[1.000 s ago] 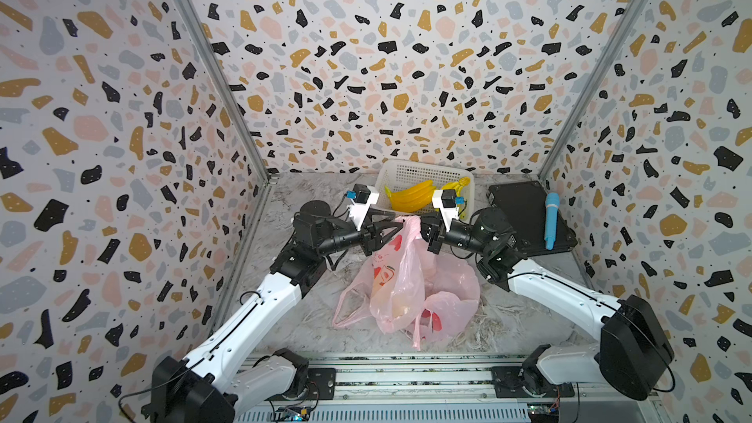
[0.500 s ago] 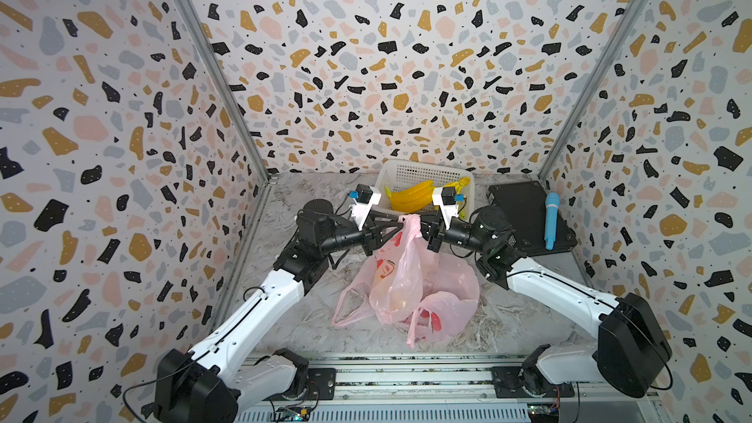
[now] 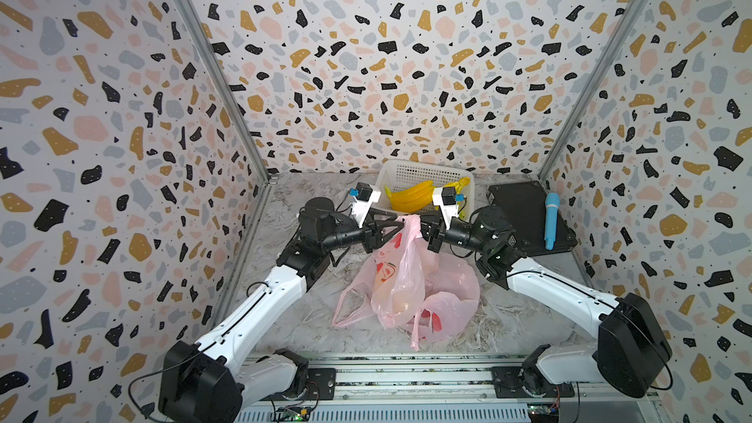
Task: Place the banana into a plastic bag & tie a knot
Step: Cross the plastic bag at the center of the board, then tie the plastic bag at the center of the board.
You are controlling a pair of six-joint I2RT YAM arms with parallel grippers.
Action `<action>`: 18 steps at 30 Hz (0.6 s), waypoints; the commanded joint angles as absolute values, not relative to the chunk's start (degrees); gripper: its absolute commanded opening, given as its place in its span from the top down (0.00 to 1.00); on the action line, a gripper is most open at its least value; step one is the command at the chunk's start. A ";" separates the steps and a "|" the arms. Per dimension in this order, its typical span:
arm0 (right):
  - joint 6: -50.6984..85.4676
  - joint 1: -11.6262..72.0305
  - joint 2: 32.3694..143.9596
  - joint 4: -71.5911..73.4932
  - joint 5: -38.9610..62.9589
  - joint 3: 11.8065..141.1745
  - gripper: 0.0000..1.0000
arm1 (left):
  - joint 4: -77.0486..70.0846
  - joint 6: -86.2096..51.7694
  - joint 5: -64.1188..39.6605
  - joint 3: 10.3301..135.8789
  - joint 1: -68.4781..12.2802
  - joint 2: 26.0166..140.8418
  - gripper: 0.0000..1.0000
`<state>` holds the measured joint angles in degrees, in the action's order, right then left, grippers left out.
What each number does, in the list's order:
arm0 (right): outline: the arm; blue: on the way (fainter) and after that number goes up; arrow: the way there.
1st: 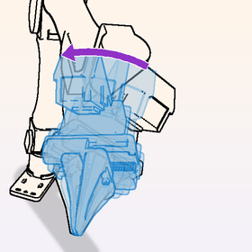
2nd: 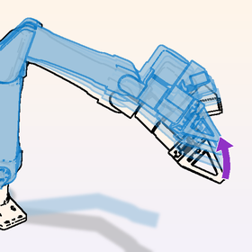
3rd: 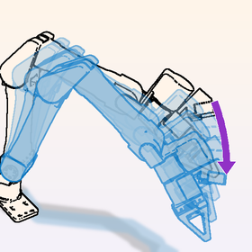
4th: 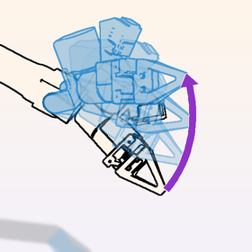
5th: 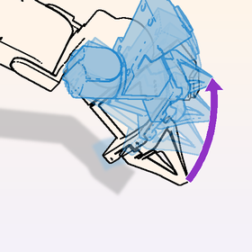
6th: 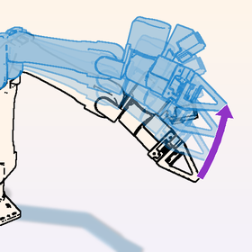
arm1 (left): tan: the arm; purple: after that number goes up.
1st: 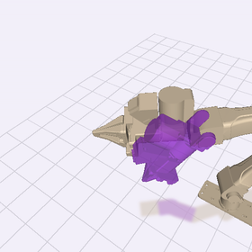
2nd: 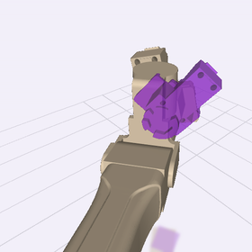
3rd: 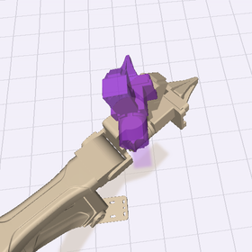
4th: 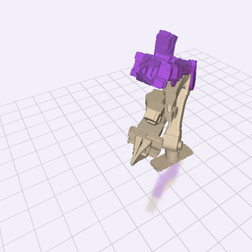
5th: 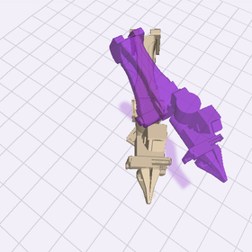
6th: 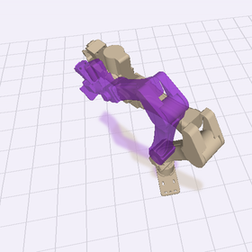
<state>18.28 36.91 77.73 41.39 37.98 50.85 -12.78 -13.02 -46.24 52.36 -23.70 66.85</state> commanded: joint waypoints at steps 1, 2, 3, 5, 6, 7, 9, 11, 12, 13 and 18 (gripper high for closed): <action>19.23 36.74 76.99 44.90 38.76 53.62 1.00 | -16.03 -13.61 -47.86 51.53 -23.13 66.61 0.73; 19.41 36.74 77.06 45.06 38.76 53.53 1.00 | -16.17 -13.70 -47.86 51.51 -23.12 66.61 0.79; 19.45 36.74 77.21 45.17 38.93 53.57 1.00 | -16.17 -13.80 -47.90 51.58 -23.03 66.54 0.85; 19.74 36.74 77.31 45.25 38.94 53.48 1.00 | -16.17 -13.97 -47.81 51.59 -22.85 66.40 0.92; 19.83 36.74 77.34 45.22 38.94 53.48 1.00 | -16.09 -13.96 -47.73 51.64 -22.79 66.27 0.95; 19.86 36.74 77.44 44.92 39.00 53.57 1.00 | -15.87 -13.91 -47.48 51.68 -22.76 66.06 1.00; 19.74 36.74 77.59 43.90 39.15 53.70 1.00 | -14.95 -13.59 -46.33 51.69 -22.68 65.60 1.00; 19.85 36.74 77.69 42.02 38.84 54.08 1.00 | -13.50 -13.04 -44.29 51.90 -22.76 65.07 1.00; 19.86 36.74 77.80 40.57 38.57 54.43 1.00 | -12.50 -12.53 -42.90 52.07 -22.71 64.80 1.00; 19.86 36.74 77.88 38.58 38.48 54.94 1.00 | -11.55 -12.08 -41.44 52.12 -22.73 64.71 1.00; 17.89 36.74 76.55 24.21 35.34 57.04 0.99 | -10.05 -11.81 -40.49 51.40 -22.74 64.97 1.00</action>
<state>18.92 36.88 78.43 32.53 37.06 54.48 -9.82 -12.75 -42.74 51.96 -23.27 65.84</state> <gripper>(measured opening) 0.043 0.047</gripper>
